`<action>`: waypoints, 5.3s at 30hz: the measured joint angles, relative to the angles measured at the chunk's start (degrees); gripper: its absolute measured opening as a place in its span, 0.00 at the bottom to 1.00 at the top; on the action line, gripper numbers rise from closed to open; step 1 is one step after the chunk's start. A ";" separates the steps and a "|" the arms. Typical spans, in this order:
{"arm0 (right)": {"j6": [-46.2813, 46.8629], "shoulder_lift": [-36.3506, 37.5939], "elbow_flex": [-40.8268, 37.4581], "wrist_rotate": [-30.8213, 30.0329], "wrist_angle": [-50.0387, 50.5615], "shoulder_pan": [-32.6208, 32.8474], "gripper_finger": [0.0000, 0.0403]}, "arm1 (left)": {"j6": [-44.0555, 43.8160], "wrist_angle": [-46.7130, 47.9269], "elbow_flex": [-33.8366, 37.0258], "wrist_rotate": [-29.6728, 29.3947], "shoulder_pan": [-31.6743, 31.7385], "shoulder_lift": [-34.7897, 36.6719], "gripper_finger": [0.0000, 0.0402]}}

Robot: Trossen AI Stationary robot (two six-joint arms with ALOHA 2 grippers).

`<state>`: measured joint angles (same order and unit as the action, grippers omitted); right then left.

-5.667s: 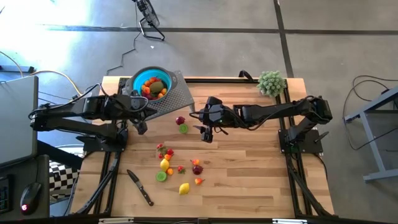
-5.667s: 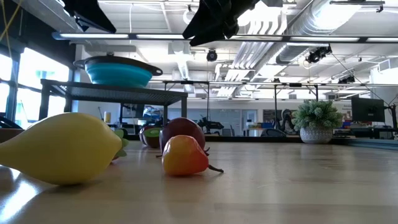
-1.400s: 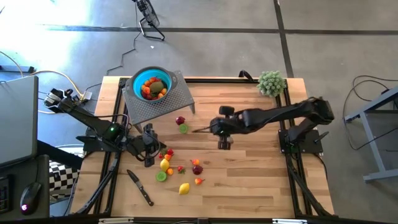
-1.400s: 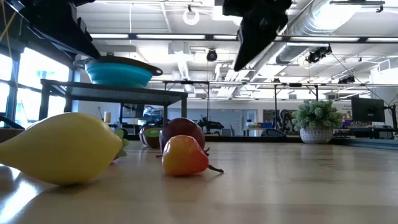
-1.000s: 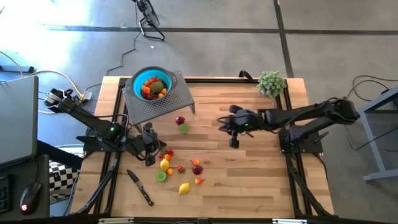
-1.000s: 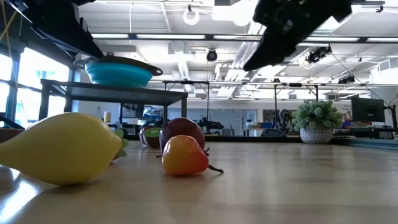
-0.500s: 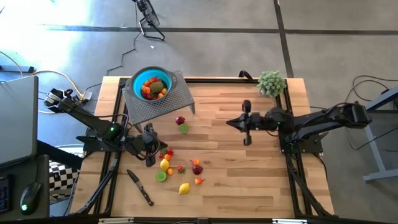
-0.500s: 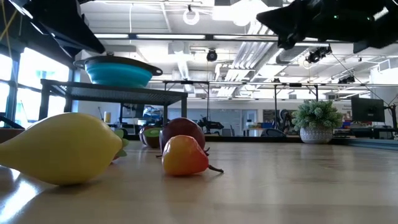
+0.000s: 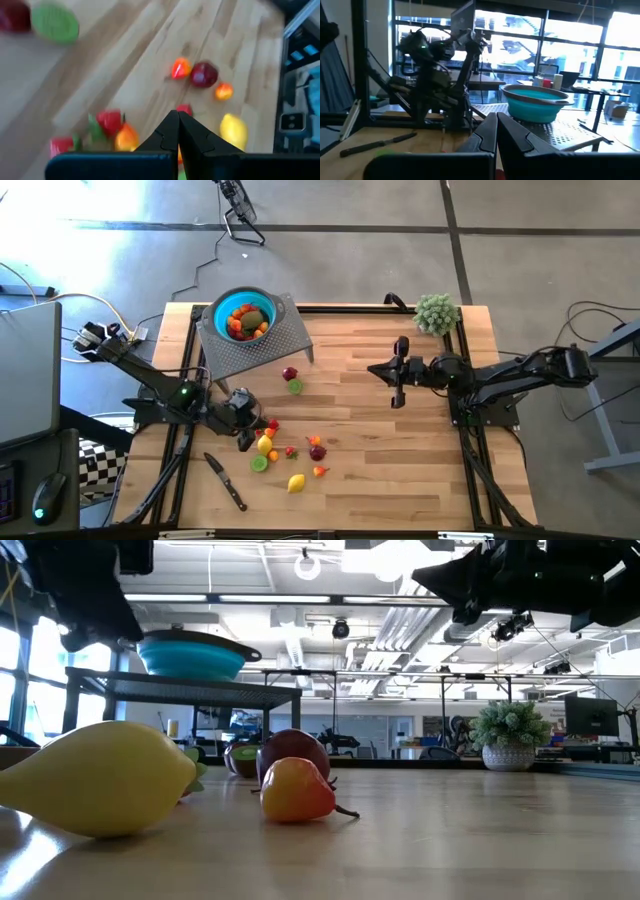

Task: Pick & Place Fruit
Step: Put the half brown kiwi into the blue strainer bowl on the shelf

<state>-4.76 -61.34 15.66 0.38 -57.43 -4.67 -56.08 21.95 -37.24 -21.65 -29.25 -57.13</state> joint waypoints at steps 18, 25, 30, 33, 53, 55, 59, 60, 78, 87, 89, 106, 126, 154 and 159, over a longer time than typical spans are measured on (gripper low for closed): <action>-0.01 0.00 0.02 -0.65 0.15 0.00 0.01 | -19.21 36.02 -21.05 12.03 -7.13 -17.01 0.00; 0.44 0.00 0.02 -0.65 0.18 0.00 0.01 | -18.96 37.62 -24.36 14.35 -7.15 -17.21 0.00; 1.25 0.00 0.02 -0.34 0.57 0.11 0.01 | -18.77 35.48 -24.03 14.93 -7.15 -17.21 0.00; 3.13 0.00 0.03 -0.26 1.44 0.11 0.01 | -18.95 34.79 -24.03 14.23 -7.13 -17.21 0.01; 3.05 0.00 0.04 -0.43 3.10 0.11 0.01 | -24.30 35.03 -23.94 17.83 -7.15 -18.07 0.62; 3.05 0.00 0.04 -0.43 3.23 0.11 0.01 | -24.52 35.01 -23.94 17.84 -7.14 -18.55 0.67; 3.02 0.00 0.04 -0.43 3.26 0.11 0.01 | -24.80 34.77 -23.94 18.61 -7.15 -19.78 0.77; 3.02 0.00 0.04 -0.43 3.26 0.11 0.01 | -24.80 34.71 -23.94 18.65 -7.15 -20.28 0.79; 3.00 0.00 0.04 -0.43 3.28 0.11 0.01 | -25.28 25.39 -23.92 17.07 -7.13 -30.46 0.82; 3.00 0.00 0.04 -0.45 3.28 0.11 0.01 | -25.24 23.61 -23.94 19.81 -7.15 -33.25 0.82; 3.00 0.00 0.04 -0.43 3.28 0.11 0.01 | -25.22 23.56 -23.94 19.83 -7.15 -33.91 0.82; 3.00 0.00 0.04 -0.43 3.28 0.09 0.01 | -25.22 21.93 -23.94 17.40 -7.15 -35.07 0.82; 3.02 0.00 0.04 -0.43 3.33 0.09 0.01 | -27.00 17.40 -21.05 16.75 -7.15 -35.07 0.82; 3.02 -0.01 0.04 -0.43 3.60 0.11 0.01 | -28.26 11.75 -17.43 17.26 -7.15 -36.76 0.82; 3.02 -0.02 0.04 -0.43 3.65 0.11 0.01 | -28.24 11.30 -17.52 18.63 -7.15 -38.92 0.82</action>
<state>-1.74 -61.36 15.70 -0.05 -53.79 -4.56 -84.31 33.25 -54.76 -3.03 -36.40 -96.05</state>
